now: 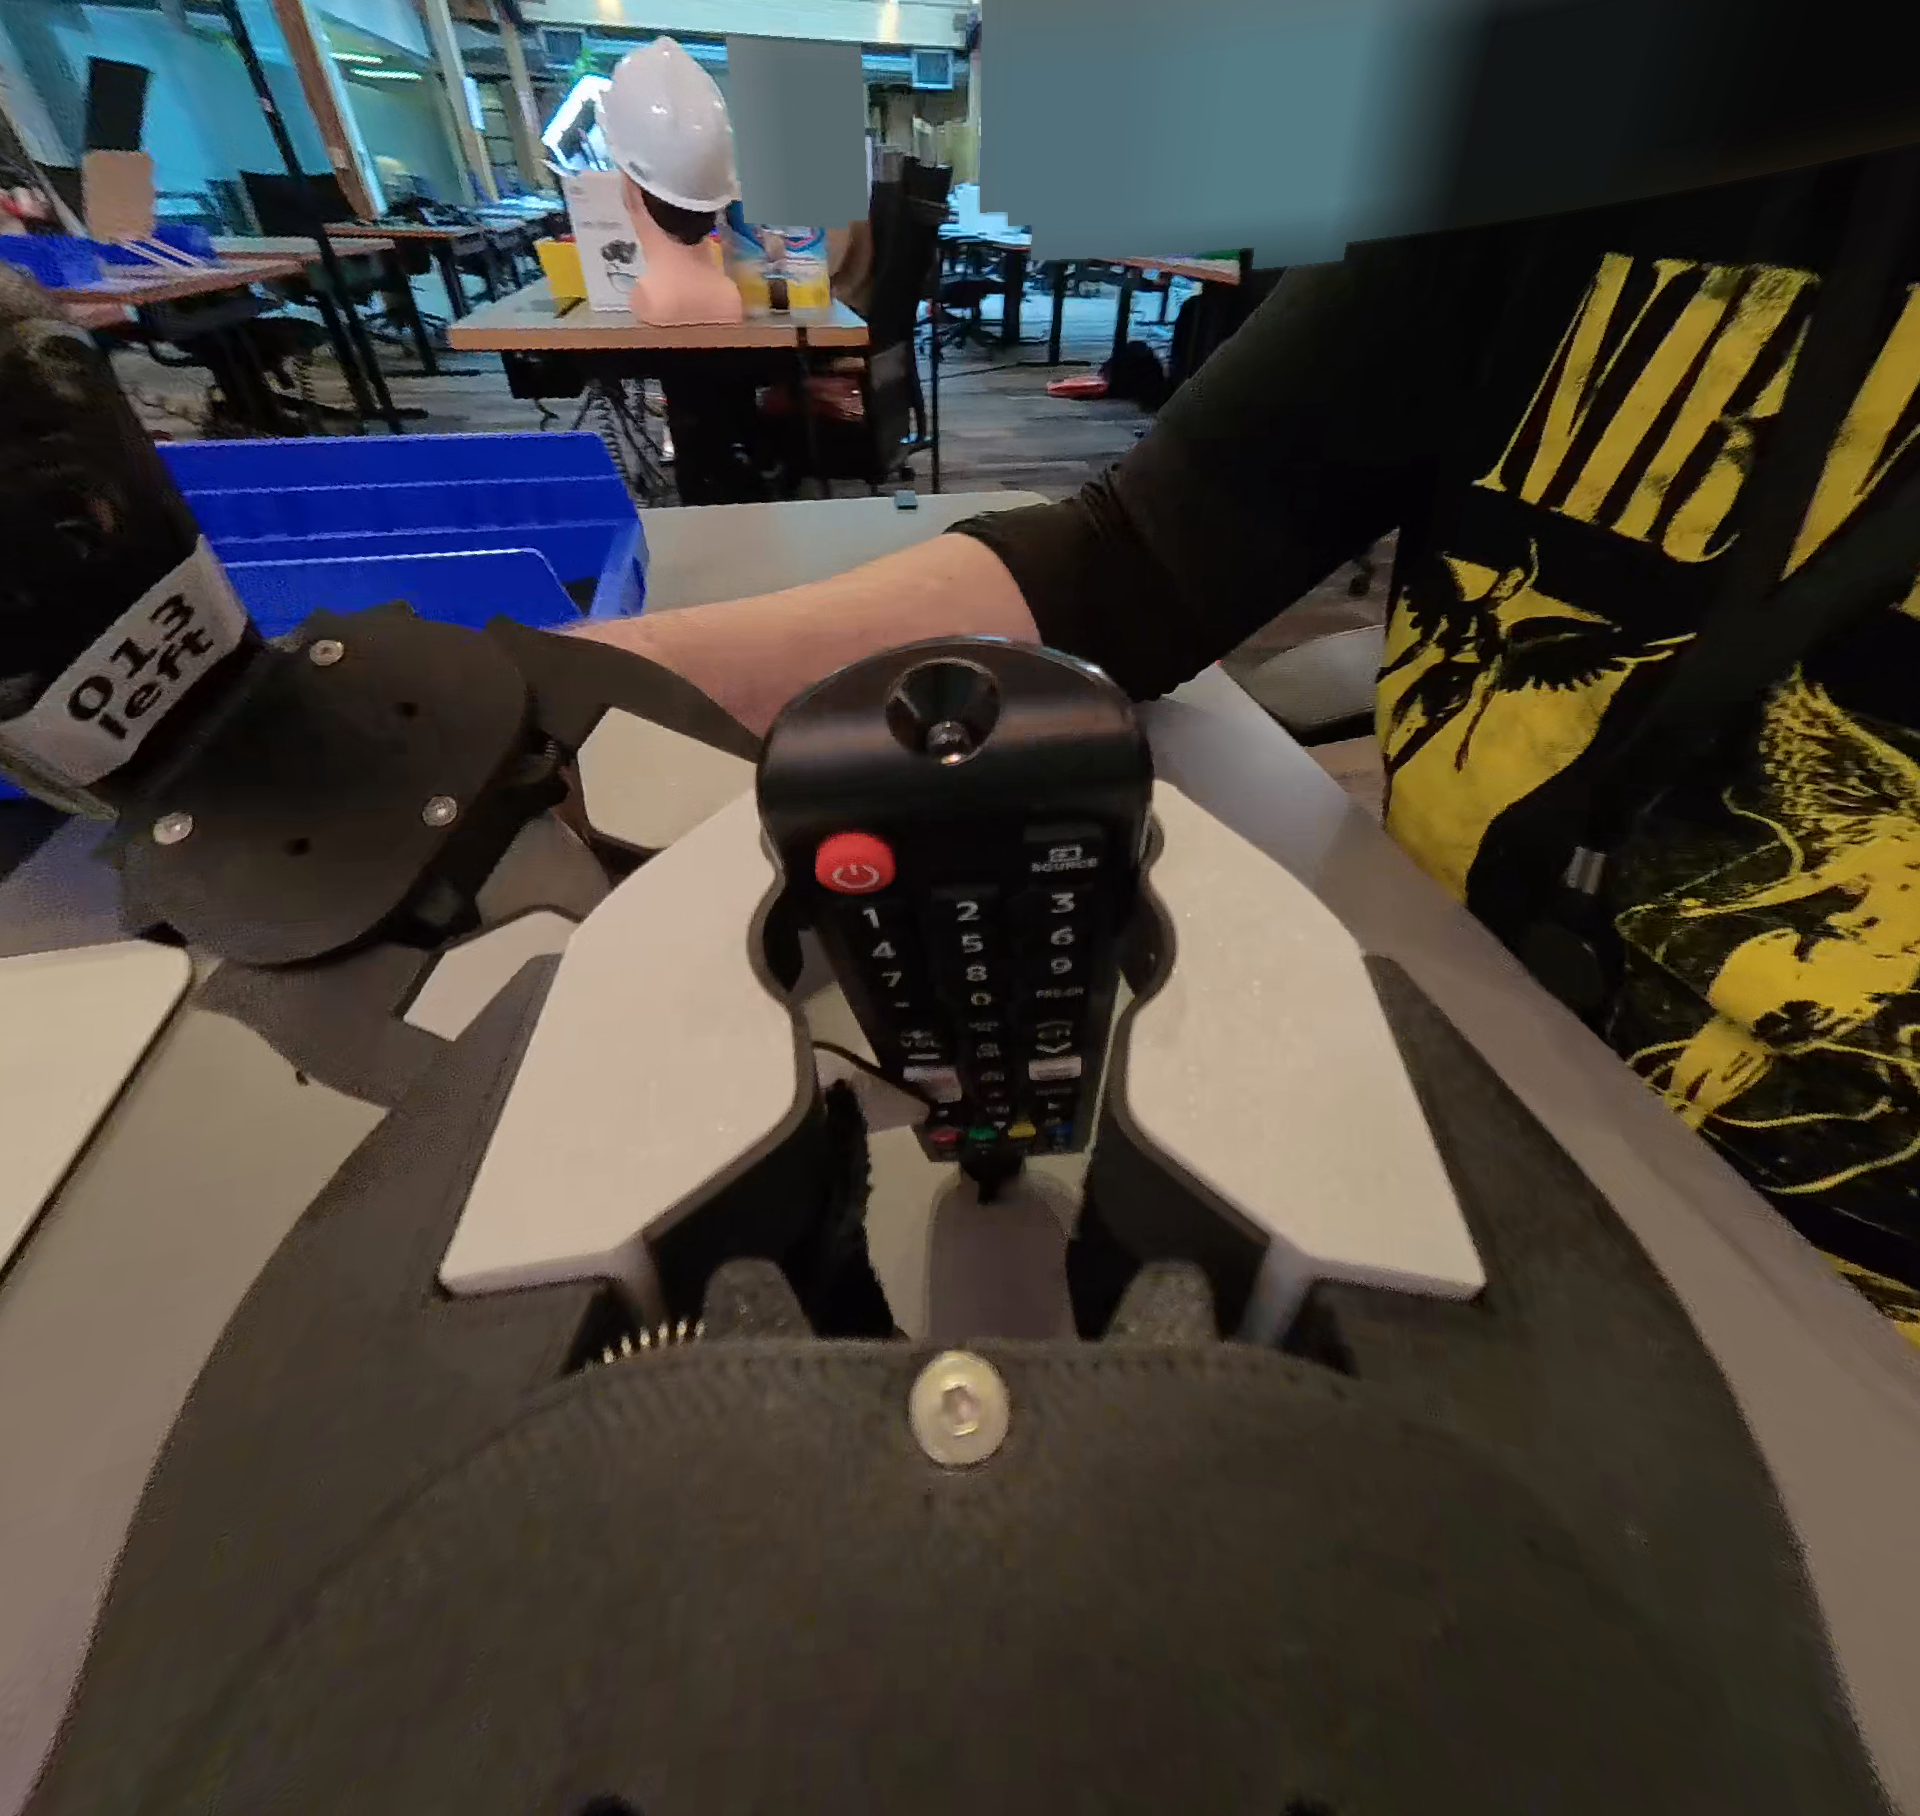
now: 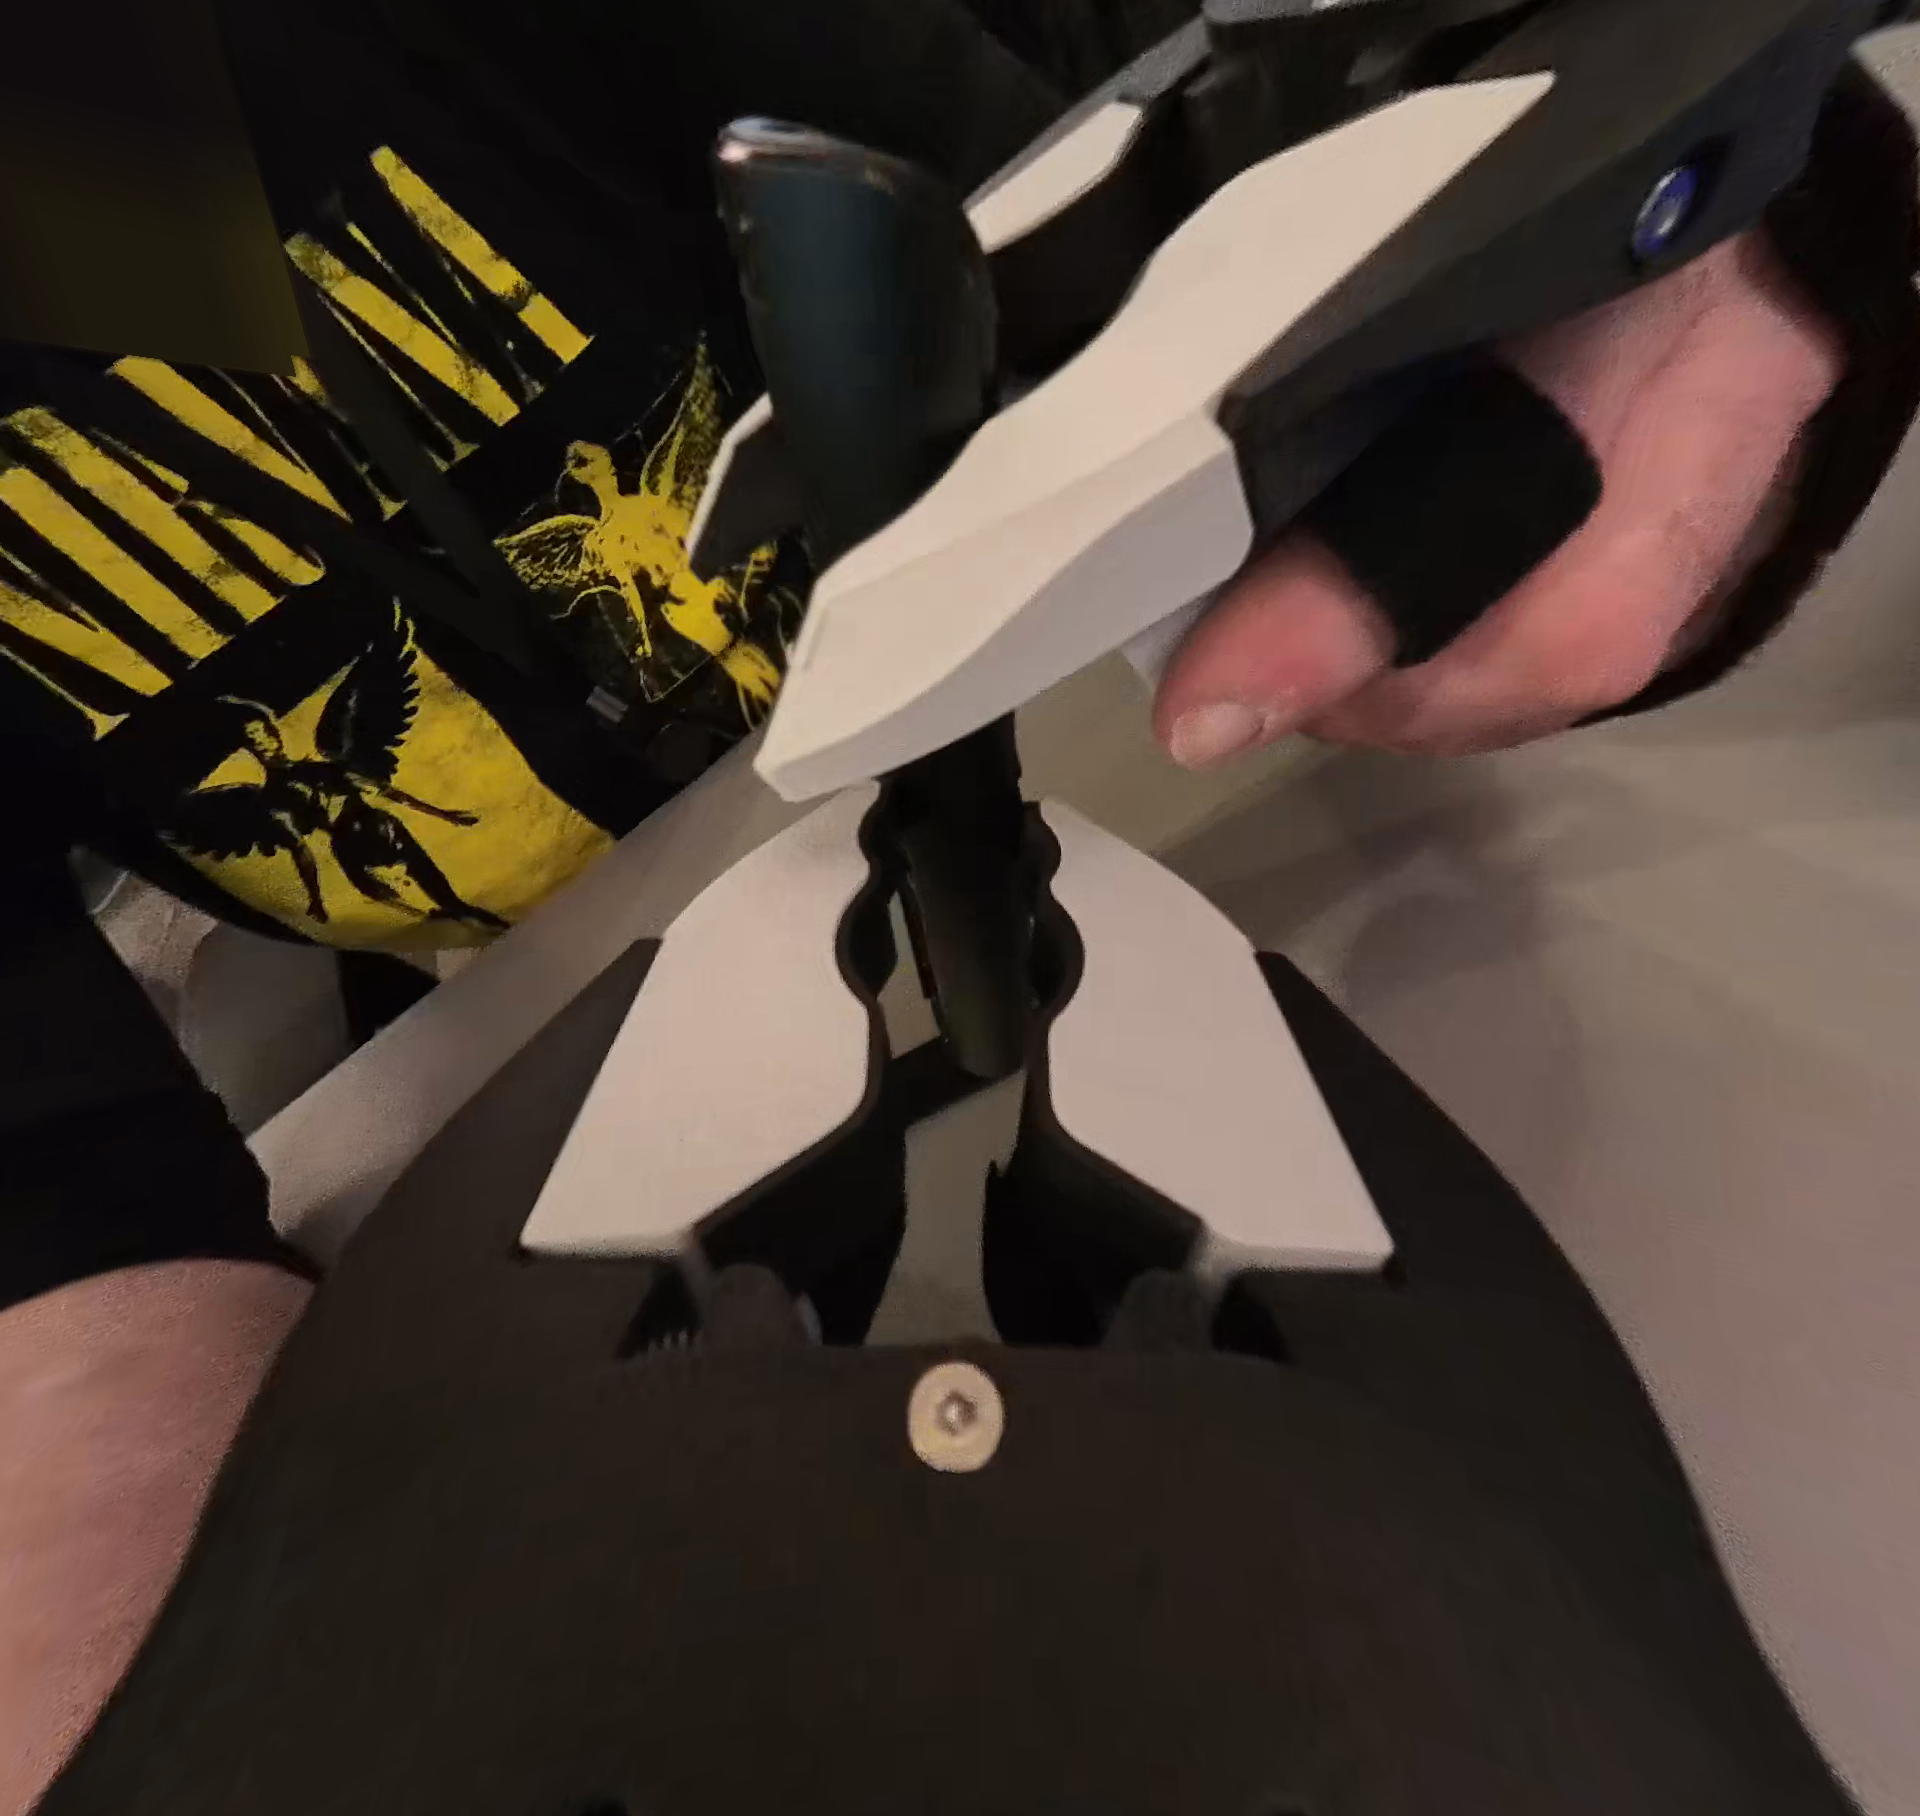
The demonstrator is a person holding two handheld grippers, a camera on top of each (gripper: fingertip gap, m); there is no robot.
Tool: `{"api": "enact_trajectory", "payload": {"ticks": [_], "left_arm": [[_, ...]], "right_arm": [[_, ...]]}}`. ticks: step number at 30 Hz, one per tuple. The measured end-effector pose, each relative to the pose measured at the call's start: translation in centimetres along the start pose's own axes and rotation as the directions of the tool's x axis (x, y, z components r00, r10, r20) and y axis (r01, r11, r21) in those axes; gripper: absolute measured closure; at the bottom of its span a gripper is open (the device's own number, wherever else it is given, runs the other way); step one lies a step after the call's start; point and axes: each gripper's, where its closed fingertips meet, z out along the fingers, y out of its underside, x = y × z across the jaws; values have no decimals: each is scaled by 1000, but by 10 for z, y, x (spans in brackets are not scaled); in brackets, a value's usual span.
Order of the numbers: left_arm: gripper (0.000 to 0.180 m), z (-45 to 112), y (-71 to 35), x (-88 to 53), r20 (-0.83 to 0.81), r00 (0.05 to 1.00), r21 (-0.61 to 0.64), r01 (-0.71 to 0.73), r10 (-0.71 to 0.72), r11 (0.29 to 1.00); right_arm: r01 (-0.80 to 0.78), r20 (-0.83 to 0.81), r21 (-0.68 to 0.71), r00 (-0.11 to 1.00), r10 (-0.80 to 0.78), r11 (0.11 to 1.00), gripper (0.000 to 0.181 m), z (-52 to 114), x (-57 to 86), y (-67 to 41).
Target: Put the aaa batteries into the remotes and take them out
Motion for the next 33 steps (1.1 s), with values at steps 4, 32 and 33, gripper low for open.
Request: {"api": "enact_trajectory", "payload": {"ticks": [4, 32, 33], "left_arm": [[121, 2, 6, 2, 46, 998, -26, -40, 41, 999], [123, -23, 33, 17, 290, 943, -84, -143, 161, 986], [123, -23, 33, 17, 293, 943, -83, -140, 159, 987]], "right_arm": [[-46, 62, -103, 997, 52, 994, 158, 3, 3, 6], [-225, -170, 168, 952, 253, 960, 150, 18, 15, 10], [-212, -180, 158, 954, 240, 964, 151, 18, 15, 11]]}}
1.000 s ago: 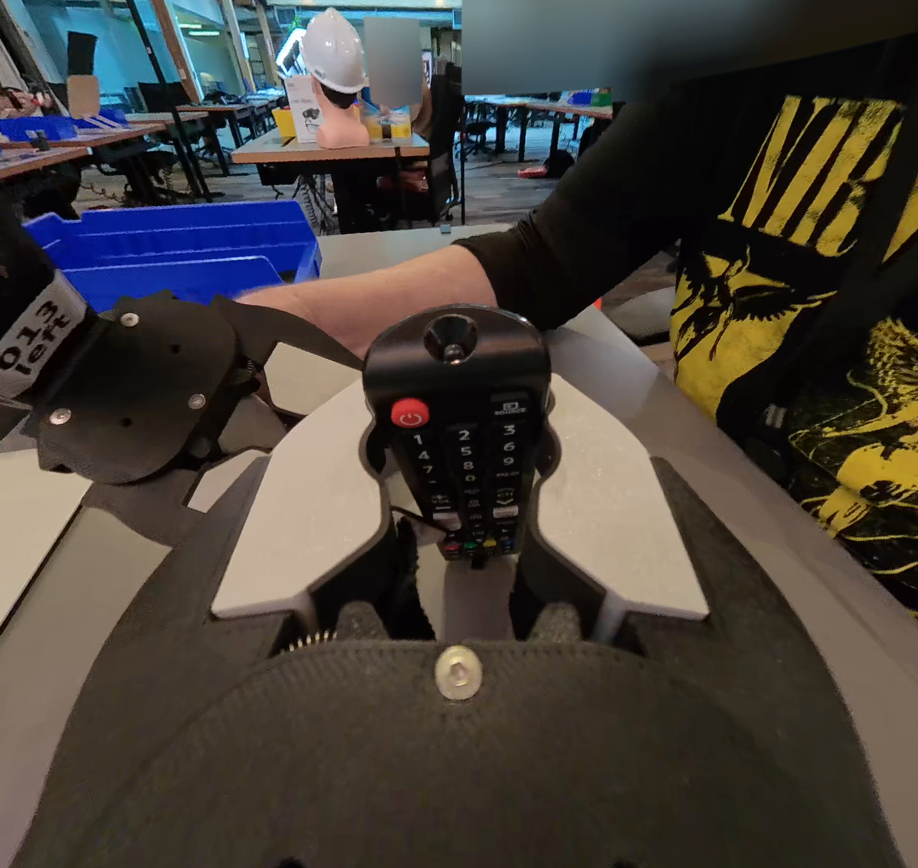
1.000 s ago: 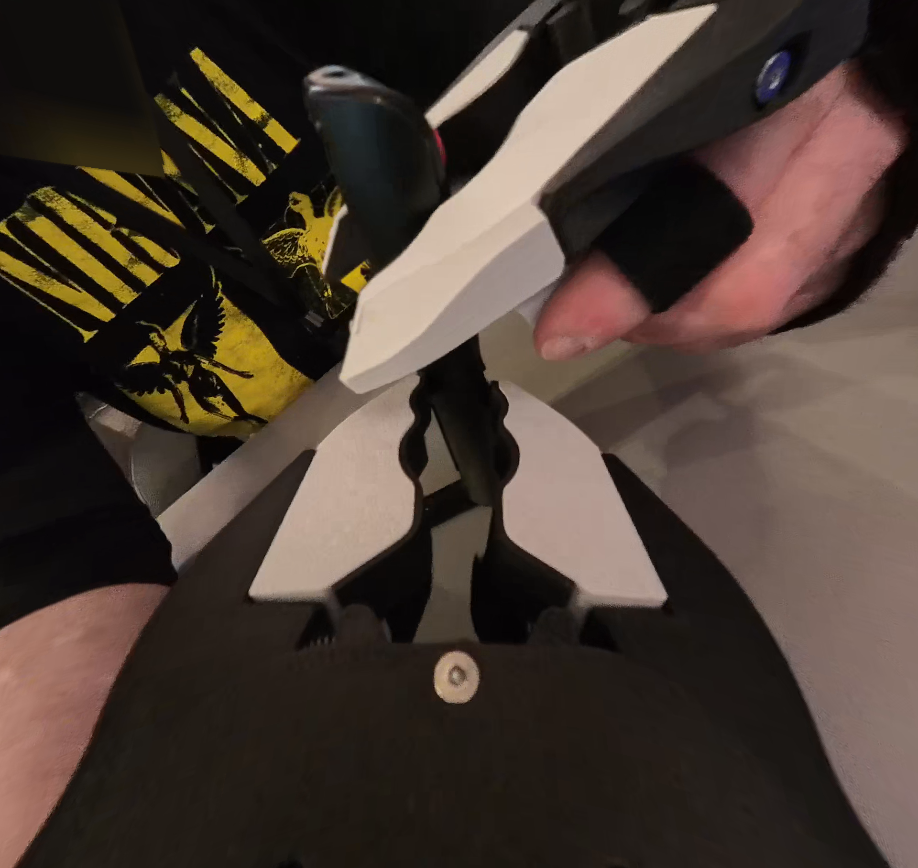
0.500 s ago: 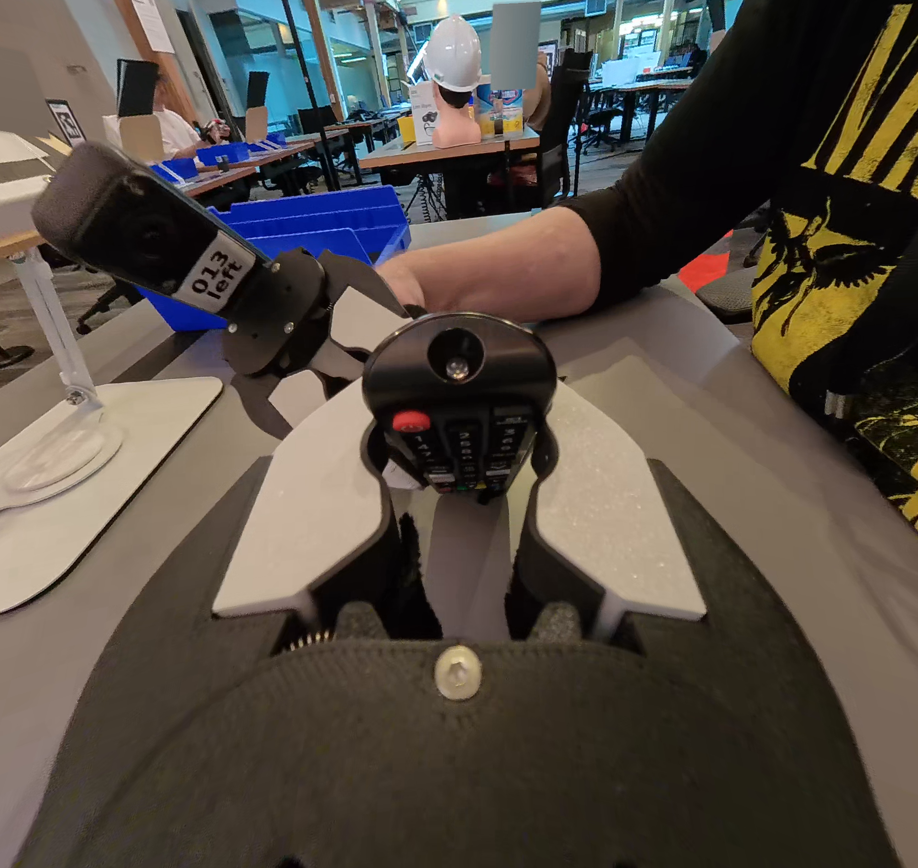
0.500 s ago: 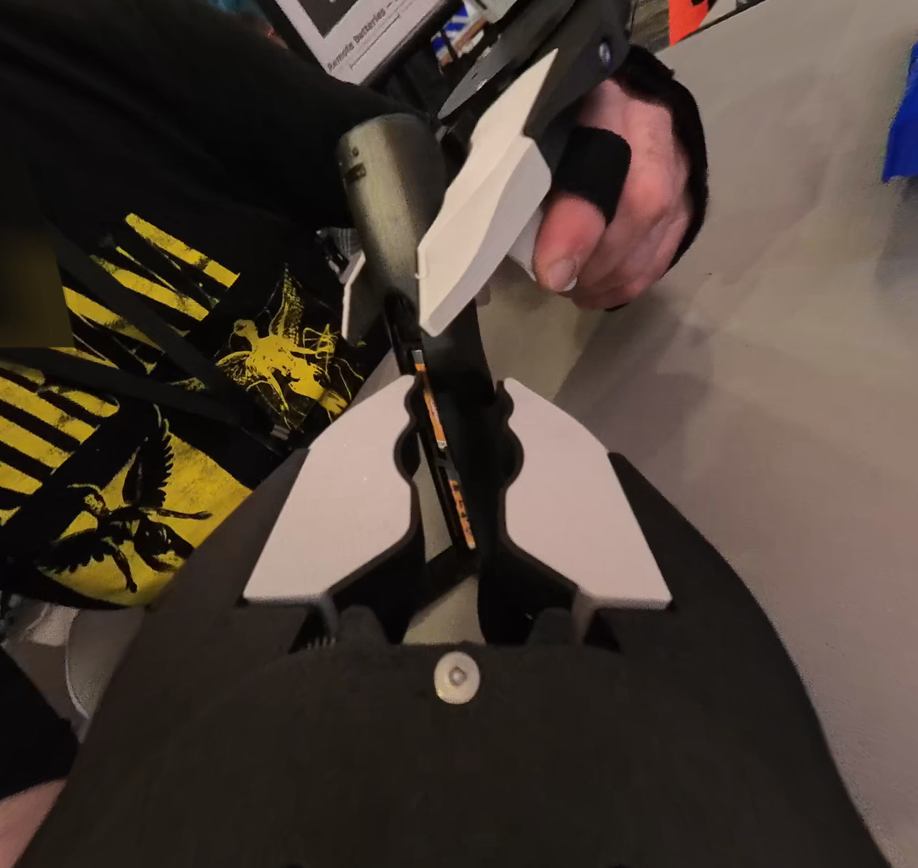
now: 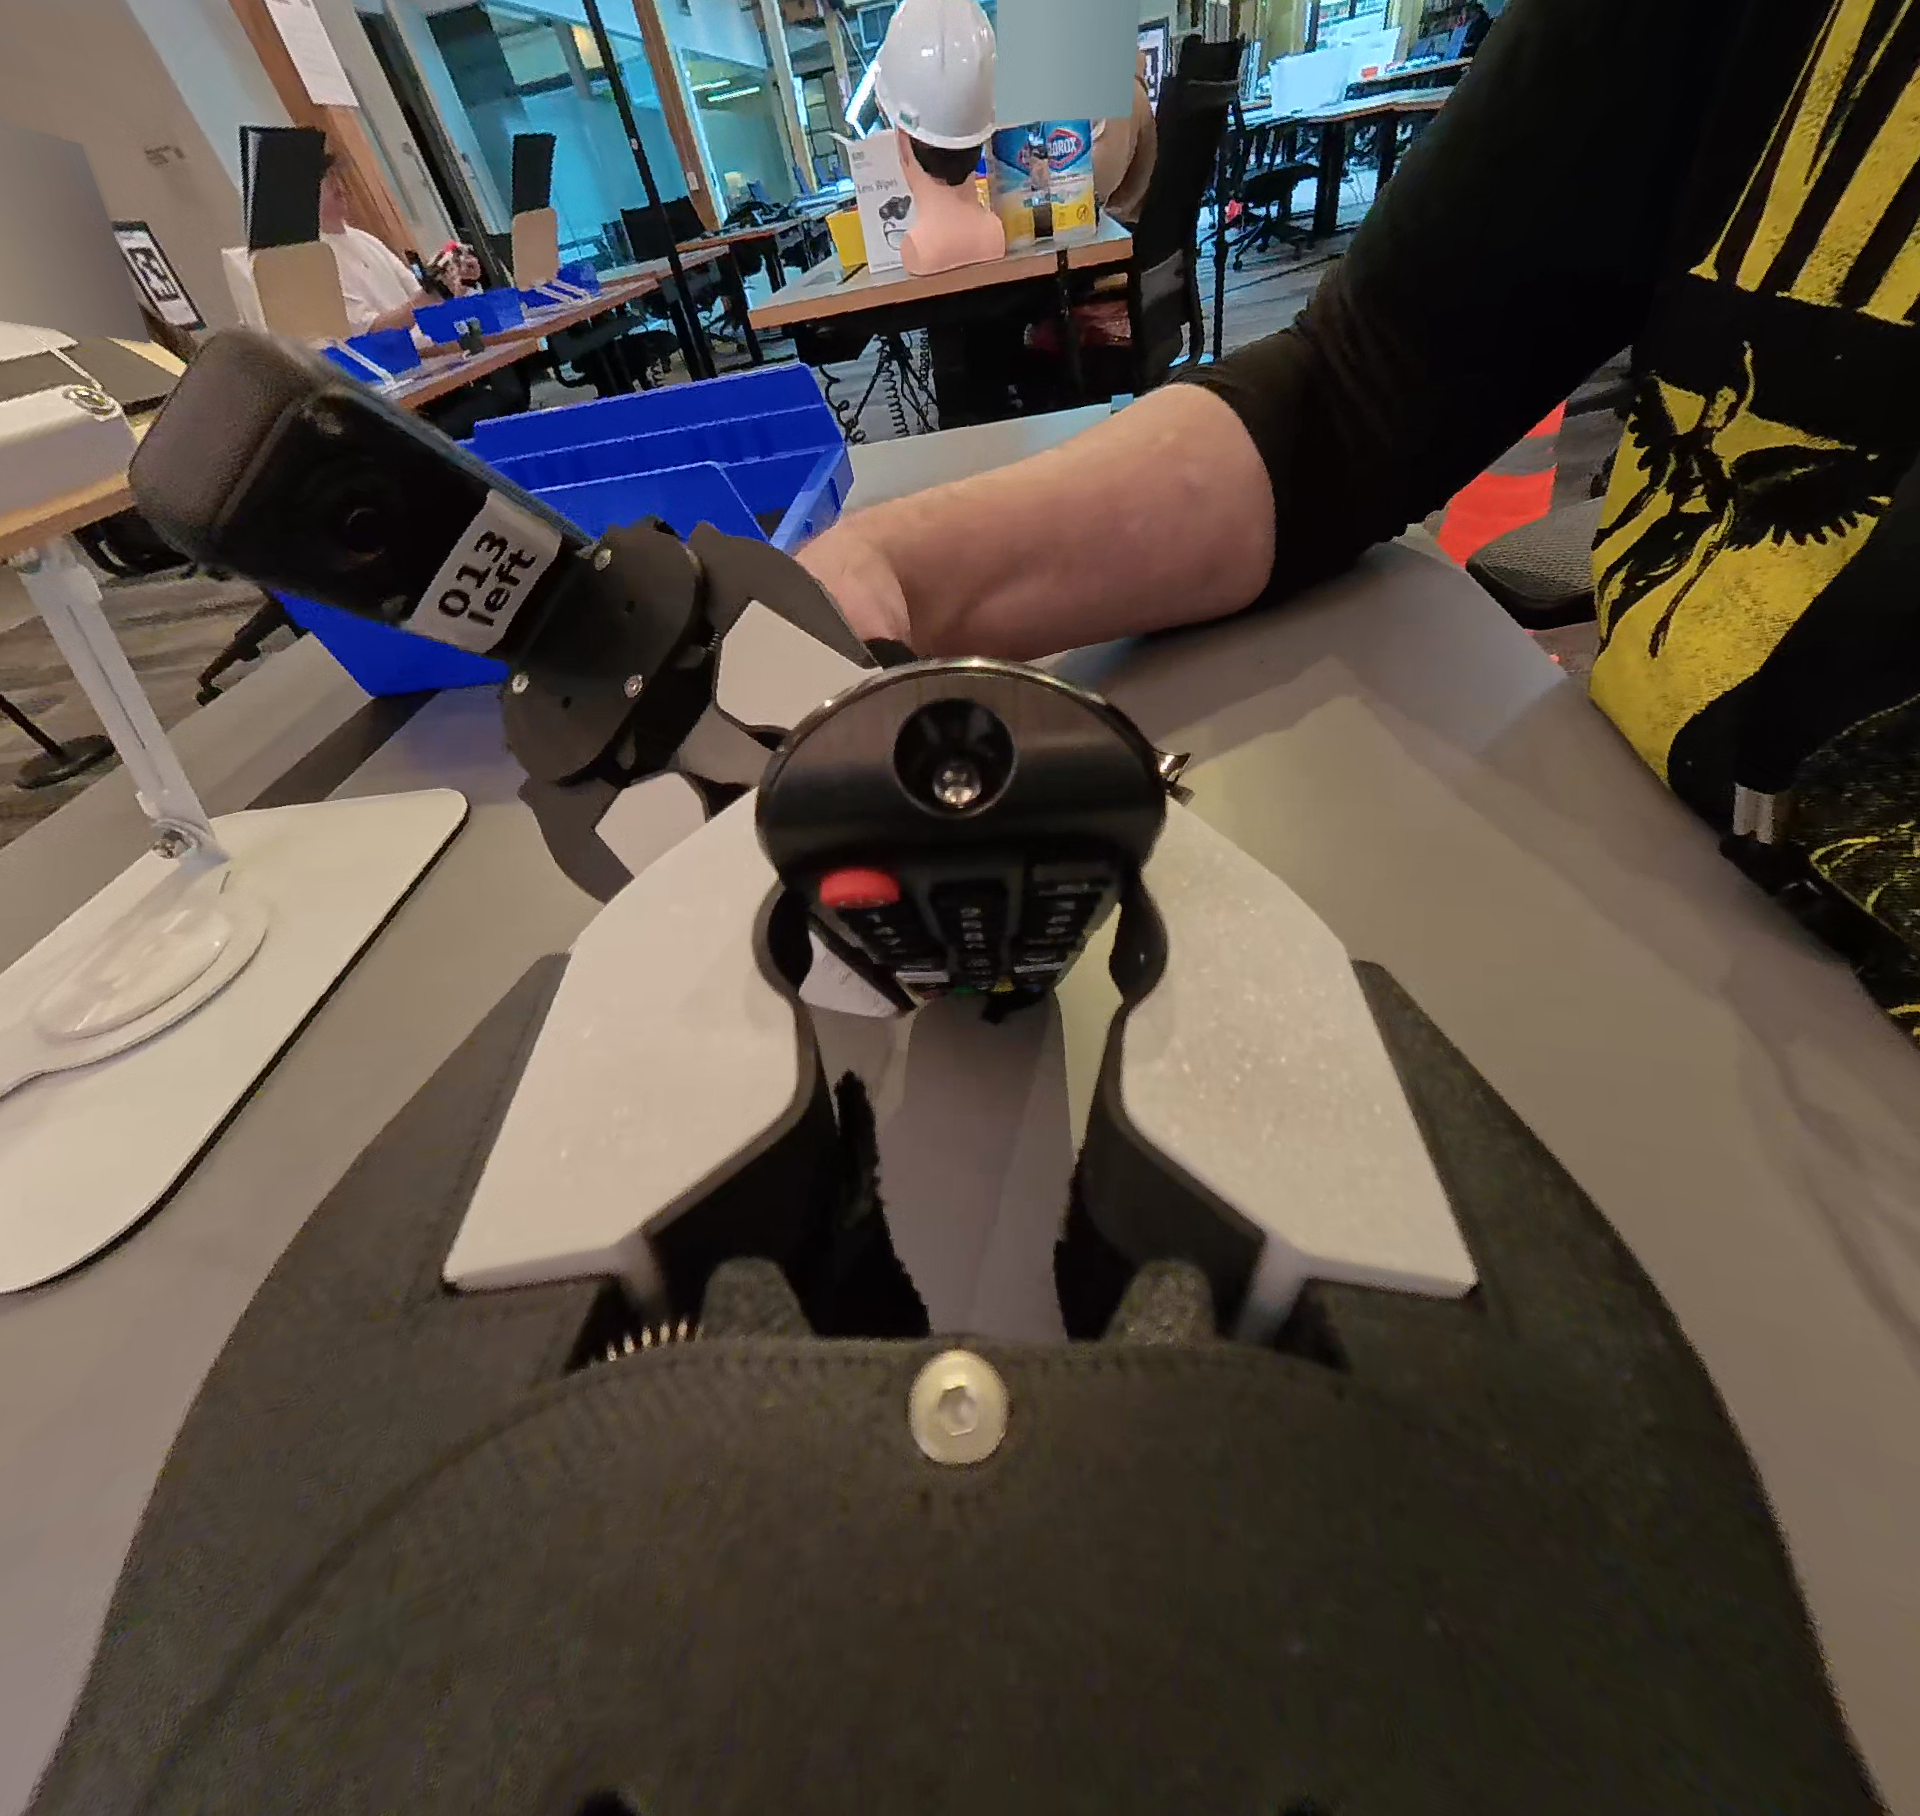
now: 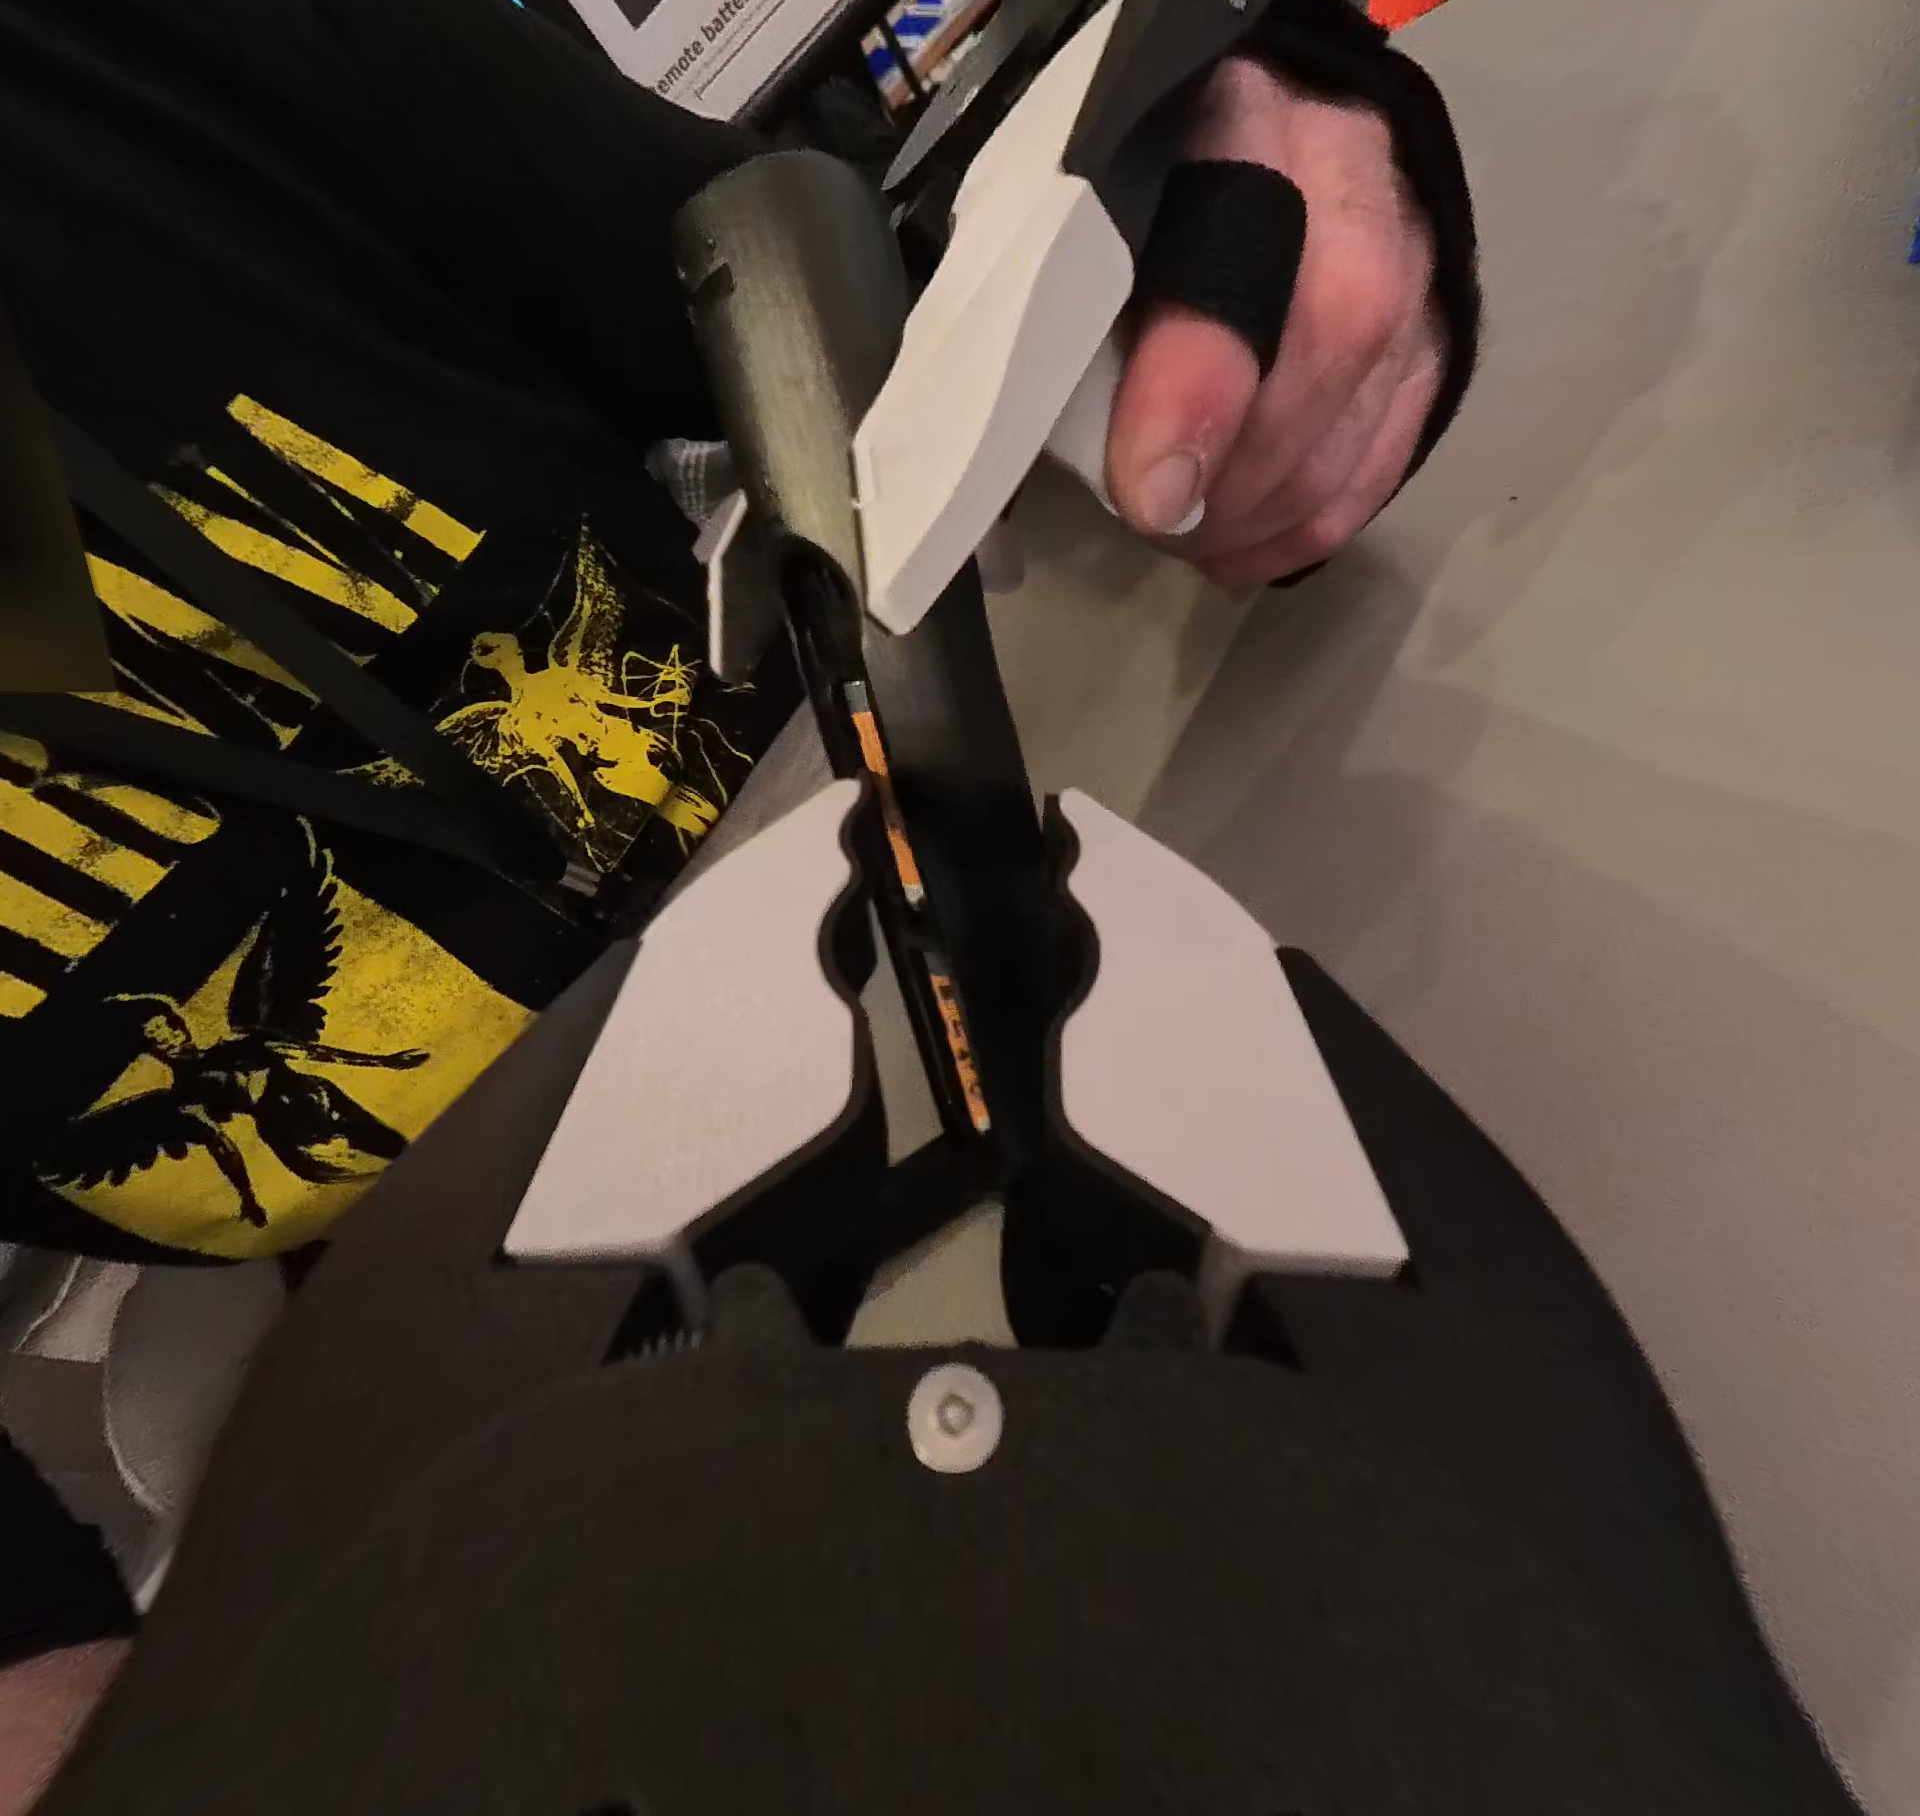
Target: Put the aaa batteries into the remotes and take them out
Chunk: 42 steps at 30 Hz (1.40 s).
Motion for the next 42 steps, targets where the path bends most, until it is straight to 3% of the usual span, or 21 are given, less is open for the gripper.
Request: {"api": "enact_trajectory", "payload": {"ticks": [19, 22, 24, 27, 29, 37, 42], "left_arm": [[123, 0, 2, 1, -9, 1000, -1, 7, -7, 1000], [122, -1, 3, 1, -6, 1000, -5, 8, -8, 1000], [123, 2, 0, 1, -6, 1000, -13, -6, 6, 1000], [122, 4, 2, 3, -9, 1000, -28, -17, 17, 999], [123, 1, 1, 0, 8, 1000, -28, -19, 19, 999], [123, 1, 0, 0, 16, 1000, -30, -26, 26, 999], [123, 0, 0, 4, 8, 1000, -23, -20, 20, 1000]], "right_arm": [[53, -32, -166, 998, -59, 985, 151, -4, 3, 19], [111, -137, -229, 980, -145, 967, 152, -5, 5, 15], [94, -184, -169, 975, -125, 981, 138, -8, 8, 7], [83, -141, -125, 985, -101, 989, 145, -3, -3, 0], [57, -195, -108, 978, -77, 992, 151, -3, 0, -6], [-3, -274, -117, 961, -29, 993, 151, -5, 1, -3], [-40, -241, -120, 970, 10, 992, 152, -3, 1, 7]]}}
